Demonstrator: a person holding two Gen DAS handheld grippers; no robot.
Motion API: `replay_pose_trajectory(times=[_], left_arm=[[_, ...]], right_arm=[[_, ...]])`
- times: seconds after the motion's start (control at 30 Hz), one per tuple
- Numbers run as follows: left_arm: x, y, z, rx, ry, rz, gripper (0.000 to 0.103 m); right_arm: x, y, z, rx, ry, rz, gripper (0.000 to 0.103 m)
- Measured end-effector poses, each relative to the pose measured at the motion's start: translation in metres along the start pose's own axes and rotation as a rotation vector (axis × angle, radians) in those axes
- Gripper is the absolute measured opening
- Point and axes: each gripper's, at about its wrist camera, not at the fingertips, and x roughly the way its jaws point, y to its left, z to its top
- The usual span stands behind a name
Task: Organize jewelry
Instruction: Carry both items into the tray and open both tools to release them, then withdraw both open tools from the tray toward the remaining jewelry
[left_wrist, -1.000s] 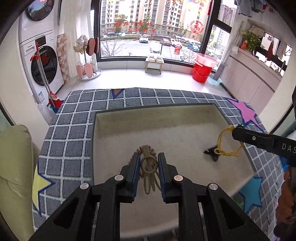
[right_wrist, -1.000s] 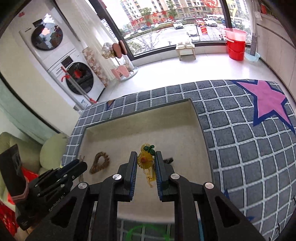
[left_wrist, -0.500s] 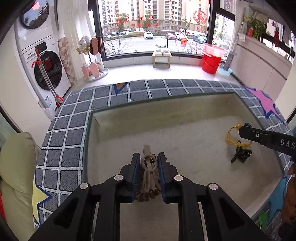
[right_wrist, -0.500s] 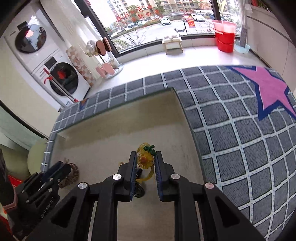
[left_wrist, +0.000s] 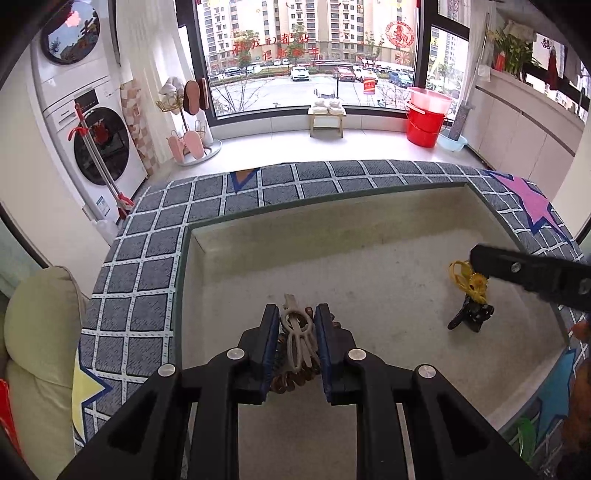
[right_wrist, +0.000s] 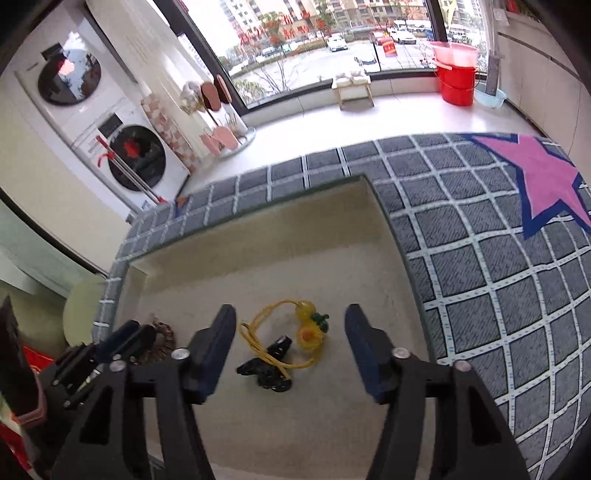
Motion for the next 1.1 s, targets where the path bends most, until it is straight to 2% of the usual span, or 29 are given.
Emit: replay_pose_trajectory(times=[0.03,0.07,0.1,0.13,0.33,0.4,0.47,0.6,0.73,0.77,0.8,0.93,1.1], left_arm=[[-0.001,0.000,0.000,-0.001,-0.003,0.001,0.082],[-0.004,0.001,0.000,-0.008,-0.017,0.009,0.099],[-0.008,0.001,0.000,-0.013,-0.042,0.015,0.103],[-0.012,0.000,-0.001,-0.011,-0.071,0.018,0.103],[-0.026,-0.001,0.002,-0.007,-0.084,-0.002,0.103],[-0.036,0.002,0.001,-0.018,-0.097,-0.011,0.103],[-0.047,0.004,-0.003,-0.022,-0.113,-0.015,0.103],[-0.070,0.007,-0.014,-0.020,-0.143,-0.011,0.103],[-0.095,0.014,-0.030,-0.027,-0.143,-0.045,0.103],[-0.102,0.016,-0.035,-0.032,-0.143,-0.053,0.103],[-0.108,0.018,-0.039,-0.036,-0.142,-0.069,0.103],[-0.128,0.023,-0.061,-0.044,-0.131,-0.081,0.103],[-0.151,0.025,-0.086,-0.071,-0.142,-0.055,0.103]], right_arm=[[-0.003,0.001,0.000,0.003,-0.006,0.005,0.067],[-0.008,0.000,0.000,0.009,-0.012,0.013,0.067],[-0.011,-0.002,-0.001,0.014,-0.016,0.015,0.067],[-0.015,-0.001,-0.002,0.018,-0.020,0.016,0.067],[-0.032,-0.006,-0.011,0.037,-0.020,0.021,0.067],[-0.040,-0.010,-0.017,0.043,-0.017,0.030,0.078],[-0.047,-0.011,-0.023,0.047,-0.022,0.037,0.083],[-0.068,-0.011,-0.036,0.045,-0.046,0.047,0.085],[-0.093,-0.004,-0.045,0.026,-0.095,0.047,0.088],[-0.103,-0.002,-0.048,0.016,-0.121,0.048,0.098],[-0.110,0.001,-0.051,0.012,-0.136,0.050,0.103],[-0.139,0.007,-0.063,-0.003,-0.215,0.069,0.103],[-0.166,0.014,-0.074,-0.014,-0.239,0.079,0.103]])
